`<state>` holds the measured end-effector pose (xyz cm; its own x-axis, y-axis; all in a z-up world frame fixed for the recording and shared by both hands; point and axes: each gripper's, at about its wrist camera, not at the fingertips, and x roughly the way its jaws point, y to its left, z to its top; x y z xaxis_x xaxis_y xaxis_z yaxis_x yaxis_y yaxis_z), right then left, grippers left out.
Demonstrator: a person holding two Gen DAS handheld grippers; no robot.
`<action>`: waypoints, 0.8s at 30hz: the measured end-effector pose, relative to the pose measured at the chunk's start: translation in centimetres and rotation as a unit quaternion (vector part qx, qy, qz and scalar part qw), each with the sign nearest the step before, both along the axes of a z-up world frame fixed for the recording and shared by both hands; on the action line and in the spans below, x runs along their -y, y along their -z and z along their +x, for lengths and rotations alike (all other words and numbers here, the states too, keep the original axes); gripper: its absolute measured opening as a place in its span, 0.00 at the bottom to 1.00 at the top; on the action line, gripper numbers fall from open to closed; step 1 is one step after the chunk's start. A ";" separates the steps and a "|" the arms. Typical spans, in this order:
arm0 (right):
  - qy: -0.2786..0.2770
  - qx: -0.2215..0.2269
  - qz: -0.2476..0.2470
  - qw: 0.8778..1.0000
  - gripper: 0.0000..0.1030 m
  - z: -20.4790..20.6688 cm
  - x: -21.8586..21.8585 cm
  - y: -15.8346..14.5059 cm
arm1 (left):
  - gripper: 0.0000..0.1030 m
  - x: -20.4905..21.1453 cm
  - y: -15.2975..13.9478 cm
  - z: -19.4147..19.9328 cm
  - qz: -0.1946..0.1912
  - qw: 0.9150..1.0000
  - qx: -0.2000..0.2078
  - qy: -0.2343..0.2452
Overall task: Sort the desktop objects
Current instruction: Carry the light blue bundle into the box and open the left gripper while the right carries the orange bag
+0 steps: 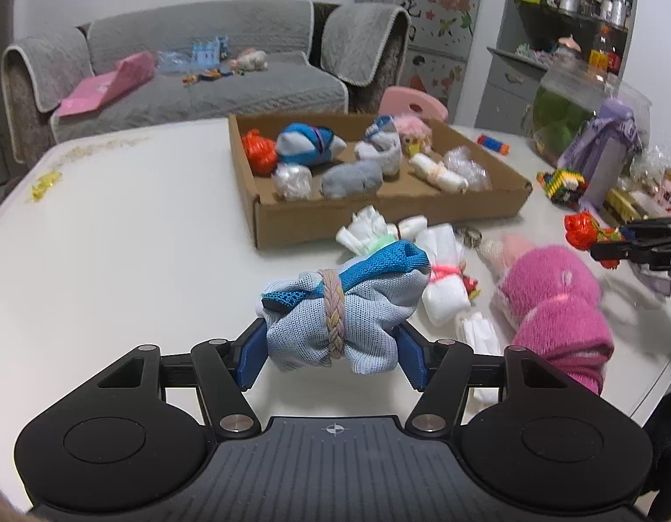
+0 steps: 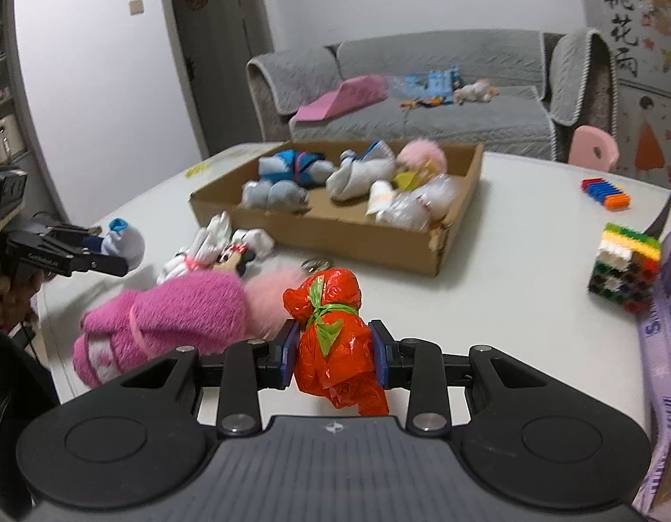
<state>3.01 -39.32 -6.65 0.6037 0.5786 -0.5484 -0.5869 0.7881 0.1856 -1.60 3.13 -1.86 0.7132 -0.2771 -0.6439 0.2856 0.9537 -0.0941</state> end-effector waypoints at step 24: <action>0.041 0.097 0.042 0.994 0.30 5.1 -1.4 -7.6 | 0.65 0.9 -8.8 6.5 -0.005 0.995 0.092 -0.035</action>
<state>8.12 -37.87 0.91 0.7410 0.5613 -0.3687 -0.5517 0.8218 0.1422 4.94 2.27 6.97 0.8370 -0.2282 -0.4973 0.2312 0.9713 -0.0566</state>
